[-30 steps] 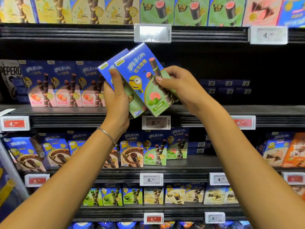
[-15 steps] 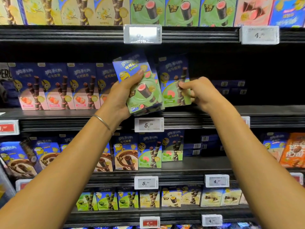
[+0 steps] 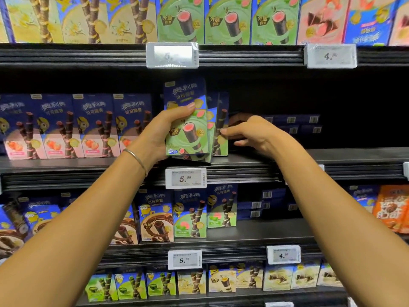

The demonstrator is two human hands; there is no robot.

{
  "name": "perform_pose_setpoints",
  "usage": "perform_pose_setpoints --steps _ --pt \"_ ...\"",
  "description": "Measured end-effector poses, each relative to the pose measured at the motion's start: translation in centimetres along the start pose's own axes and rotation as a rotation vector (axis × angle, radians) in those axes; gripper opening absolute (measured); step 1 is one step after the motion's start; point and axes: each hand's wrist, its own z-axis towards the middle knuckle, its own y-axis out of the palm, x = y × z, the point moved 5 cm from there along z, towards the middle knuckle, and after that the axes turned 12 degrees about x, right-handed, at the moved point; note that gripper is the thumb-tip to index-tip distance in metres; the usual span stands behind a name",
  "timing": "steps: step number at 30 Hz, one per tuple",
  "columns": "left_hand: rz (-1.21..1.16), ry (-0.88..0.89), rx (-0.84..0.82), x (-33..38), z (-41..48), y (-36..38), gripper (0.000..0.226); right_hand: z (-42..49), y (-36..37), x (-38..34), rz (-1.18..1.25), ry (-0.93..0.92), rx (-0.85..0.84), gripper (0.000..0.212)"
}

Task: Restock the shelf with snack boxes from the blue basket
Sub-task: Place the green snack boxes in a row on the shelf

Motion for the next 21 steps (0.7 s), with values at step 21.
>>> perform_pose_setpoints --steps 21 --pt "0.058 0.057 -0.001 0.3 -0.5 0.6 0.019 3.8 -0.3 2.3 -0.885 0.013 0.073 0.056"
